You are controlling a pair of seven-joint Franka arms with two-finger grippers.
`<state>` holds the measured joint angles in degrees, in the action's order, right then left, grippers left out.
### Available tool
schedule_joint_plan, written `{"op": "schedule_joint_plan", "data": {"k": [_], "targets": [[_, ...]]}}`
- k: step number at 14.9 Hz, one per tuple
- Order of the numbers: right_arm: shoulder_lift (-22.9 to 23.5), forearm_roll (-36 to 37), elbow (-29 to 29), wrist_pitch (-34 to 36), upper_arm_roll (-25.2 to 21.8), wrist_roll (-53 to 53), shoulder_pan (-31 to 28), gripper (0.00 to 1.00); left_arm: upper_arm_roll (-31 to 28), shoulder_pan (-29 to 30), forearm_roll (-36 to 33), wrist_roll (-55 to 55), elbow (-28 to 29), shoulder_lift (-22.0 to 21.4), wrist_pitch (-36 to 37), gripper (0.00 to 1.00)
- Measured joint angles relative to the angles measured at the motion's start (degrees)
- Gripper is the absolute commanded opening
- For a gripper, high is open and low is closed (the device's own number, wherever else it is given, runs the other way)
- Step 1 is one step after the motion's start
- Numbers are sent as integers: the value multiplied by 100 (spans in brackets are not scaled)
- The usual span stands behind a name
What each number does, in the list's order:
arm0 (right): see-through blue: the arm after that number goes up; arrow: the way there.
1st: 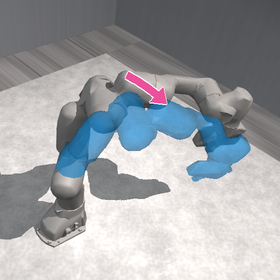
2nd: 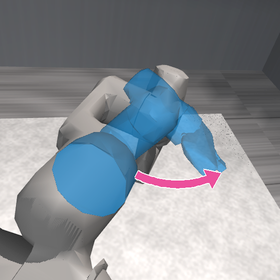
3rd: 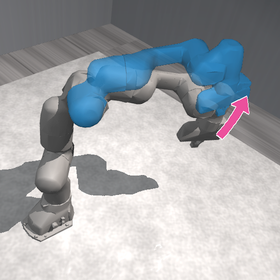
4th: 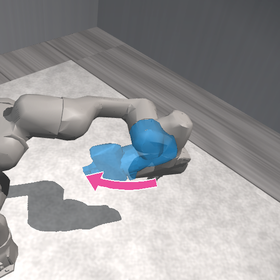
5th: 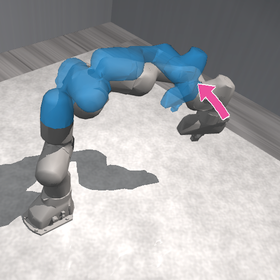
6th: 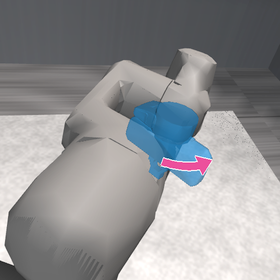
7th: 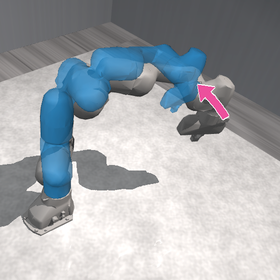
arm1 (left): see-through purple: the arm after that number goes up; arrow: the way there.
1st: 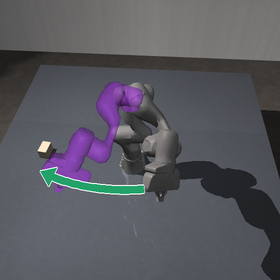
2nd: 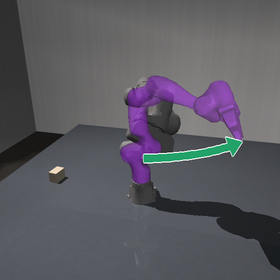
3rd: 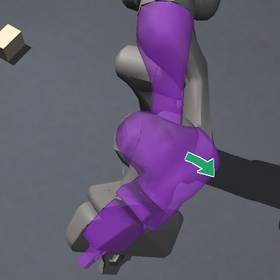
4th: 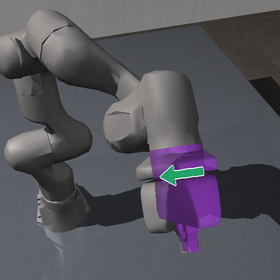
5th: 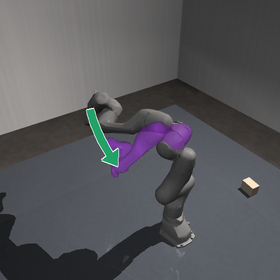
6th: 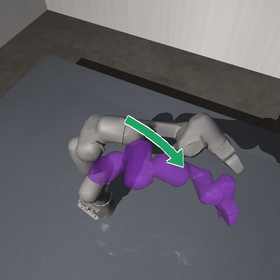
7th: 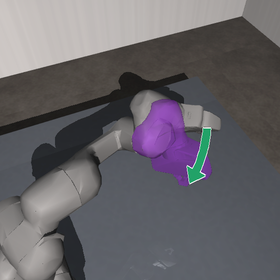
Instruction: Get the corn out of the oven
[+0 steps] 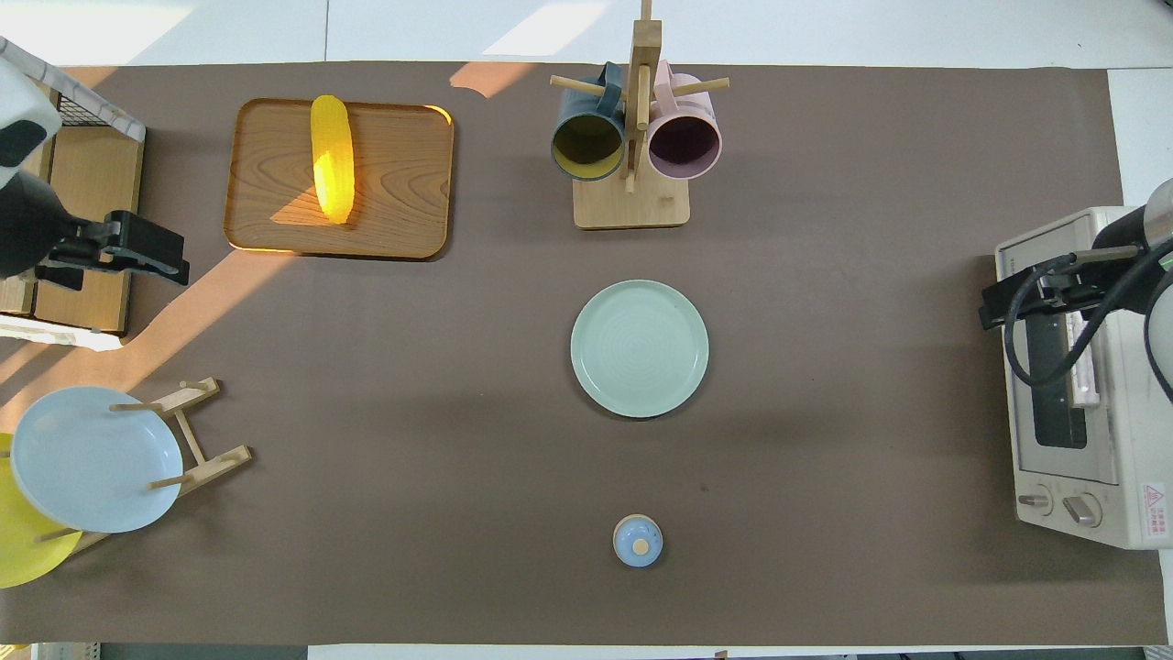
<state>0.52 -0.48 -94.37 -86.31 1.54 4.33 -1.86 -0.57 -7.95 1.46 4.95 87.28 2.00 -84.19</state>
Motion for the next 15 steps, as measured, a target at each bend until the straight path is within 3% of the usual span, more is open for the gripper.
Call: {"op": "schedule_joint_plan", "data": {"k": [3,5,15], "targets": [[-1,0,0,-18,0,0,0,100,100,44,0,-1,807,-461,-83,100],[-1,0,0,-23,0,0,0,100,450,318,0,-1,997,-480,-248,100],[-40,4,55,-53,28,0,10,100,396,264,0,-11,670,-356,-285,100]]}}
